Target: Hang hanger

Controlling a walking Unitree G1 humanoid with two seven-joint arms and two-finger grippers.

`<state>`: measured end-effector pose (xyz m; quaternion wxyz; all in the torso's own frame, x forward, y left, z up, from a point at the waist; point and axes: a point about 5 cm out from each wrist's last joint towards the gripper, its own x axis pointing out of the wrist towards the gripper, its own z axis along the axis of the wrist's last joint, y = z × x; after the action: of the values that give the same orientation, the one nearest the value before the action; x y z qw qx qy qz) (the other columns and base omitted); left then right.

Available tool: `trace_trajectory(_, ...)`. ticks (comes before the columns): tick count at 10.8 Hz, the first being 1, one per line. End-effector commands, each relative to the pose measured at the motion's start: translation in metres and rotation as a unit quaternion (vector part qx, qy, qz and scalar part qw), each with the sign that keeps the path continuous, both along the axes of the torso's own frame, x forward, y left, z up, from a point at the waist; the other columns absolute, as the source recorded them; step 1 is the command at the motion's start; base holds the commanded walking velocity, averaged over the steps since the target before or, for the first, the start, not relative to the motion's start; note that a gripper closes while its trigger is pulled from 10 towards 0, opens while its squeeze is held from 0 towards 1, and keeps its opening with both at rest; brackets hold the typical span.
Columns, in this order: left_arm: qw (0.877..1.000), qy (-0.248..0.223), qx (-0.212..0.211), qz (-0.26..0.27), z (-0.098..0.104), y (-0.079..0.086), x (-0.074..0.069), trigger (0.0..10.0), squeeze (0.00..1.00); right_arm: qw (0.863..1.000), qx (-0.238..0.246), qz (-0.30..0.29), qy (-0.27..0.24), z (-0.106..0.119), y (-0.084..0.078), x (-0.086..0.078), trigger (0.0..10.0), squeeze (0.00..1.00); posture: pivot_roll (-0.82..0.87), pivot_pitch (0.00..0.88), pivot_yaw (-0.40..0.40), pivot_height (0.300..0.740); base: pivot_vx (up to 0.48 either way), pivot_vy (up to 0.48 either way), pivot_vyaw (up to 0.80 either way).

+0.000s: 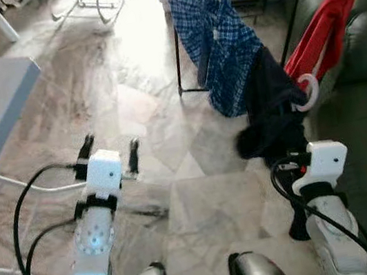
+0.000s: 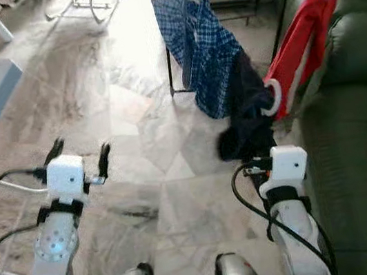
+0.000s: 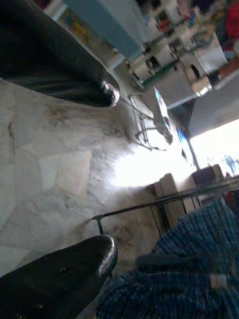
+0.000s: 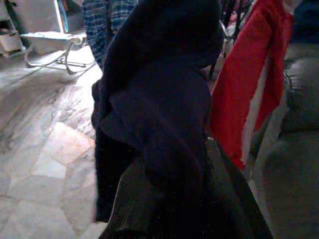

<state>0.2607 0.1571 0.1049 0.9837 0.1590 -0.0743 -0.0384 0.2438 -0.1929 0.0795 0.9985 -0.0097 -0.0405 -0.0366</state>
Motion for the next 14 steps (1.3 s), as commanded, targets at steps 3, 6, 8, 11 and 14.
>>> trace_trajectory(3,0.999,0.015,-0.009,0.027,-0.013,0.0,0.005,10.0,0.0,0.999,-0.013,0.034,-0.025,0.009,0.001,0.012,10.0,0.0,-0.06,0.067,-0.026,0.74,0.0,0.0,0.0)
trace_trajectory(6,0.998,0.023,-0.023,0.046,-0.02,-0.002,0.011,10.0,0.0,0.999,-0.008,0.031,-0.011,-0.002,0.001,0.004,10.0,0.0,-0.06,0.017,-0.044,0.74,0.0,0.0,0.0)
trace_trajectory(8,0.998,0.027,-0.025,0.058,-0.025,-0.001,0.017,10.0,0.0,1.0,-0.011,0.018,-0.008,-0.007,-0.007,0.003,10.0,0.0,-0.05,0.0,-0.048,0.74,0.0,0.0,0.0)
trace_trajectory(11,0.995,0.052,-0.035,0.077,-0.036,0.013,0.015,10.0,0.0,1.0,-0.016,0.01,-0.004,-0.009,-0.015,0.009,10.0,0.0,-0.02,0.0,-0.06,0.74,0.0,0.0,0.0)
trace_trajectory(14,0.994,0.054,-0.026,0.091,-0.039,0.024,0.013,10.0,0.0,1.0,-0.003,0.007,-0.008,-0.012,-0.007,0.012,10.0,0.0,-0.01,0.0,-0.033,0.74,0.0,0.0,0.0)
